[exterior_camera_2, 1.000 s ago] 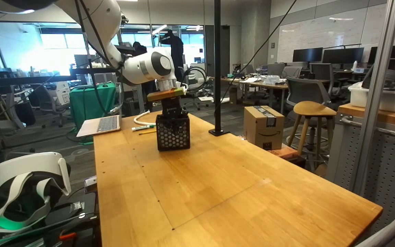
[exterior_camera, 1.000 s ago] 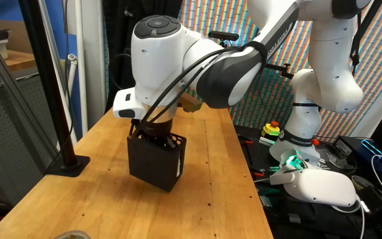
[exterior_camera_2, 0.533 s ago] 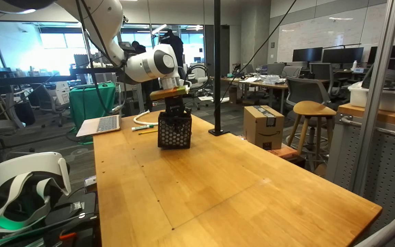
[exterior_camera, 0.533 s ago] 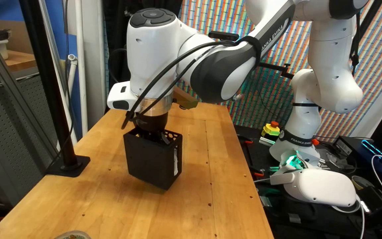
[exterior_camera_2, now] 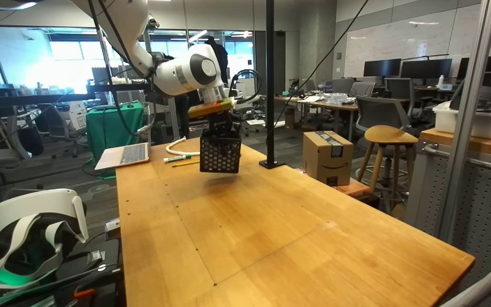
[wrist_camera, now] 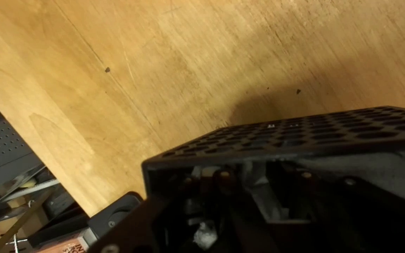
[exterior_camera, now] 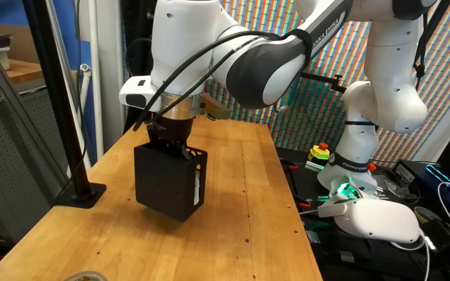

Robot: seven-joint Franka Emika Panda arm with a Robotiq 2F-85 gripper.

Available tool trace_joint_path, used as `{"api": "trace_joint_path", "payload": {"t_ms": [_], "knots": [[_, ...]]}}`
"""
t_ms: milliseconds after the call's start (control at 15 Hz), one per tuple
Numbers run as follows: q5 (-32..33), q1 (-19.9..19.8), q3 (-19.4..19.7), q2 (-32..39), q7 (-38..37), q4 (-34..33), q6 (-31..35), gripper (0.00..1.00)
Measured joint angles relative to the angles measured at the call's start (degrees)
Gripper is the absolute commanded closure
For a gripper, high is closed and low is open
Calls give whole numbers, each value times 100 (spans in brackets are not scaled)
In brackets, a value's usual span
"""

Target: Put the towel in the box

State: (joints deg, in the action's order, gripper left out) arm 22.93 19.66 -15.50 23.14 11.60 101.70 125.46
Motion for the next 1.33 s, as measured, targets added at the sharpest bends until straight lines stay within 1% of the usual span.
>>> {"api": "trace_joint_path", "payload": {"t_ms": [267,467,533,600,733,800,867,933,1000,1067,1333], "knots": [[20,31,0,-78,-38,24,45,42],[185,109,3,-68,-89,131,44,42],[291,150,8,-56,-129,187,43,54],[388,194,18,-31,-176,241,41,76],[575,279,39,45,-281,311,43,88],[639,318,47,58,-324,316,36,87],[728,355,69,65,-388,327,36,84],[863,396,106,65,-511,332,46,86],[990,427,139,65,-650,333,63,85],[1074,440,160,61,-768,334,89,86],[1235,440,213,18,-1041,332,194,83]]}}
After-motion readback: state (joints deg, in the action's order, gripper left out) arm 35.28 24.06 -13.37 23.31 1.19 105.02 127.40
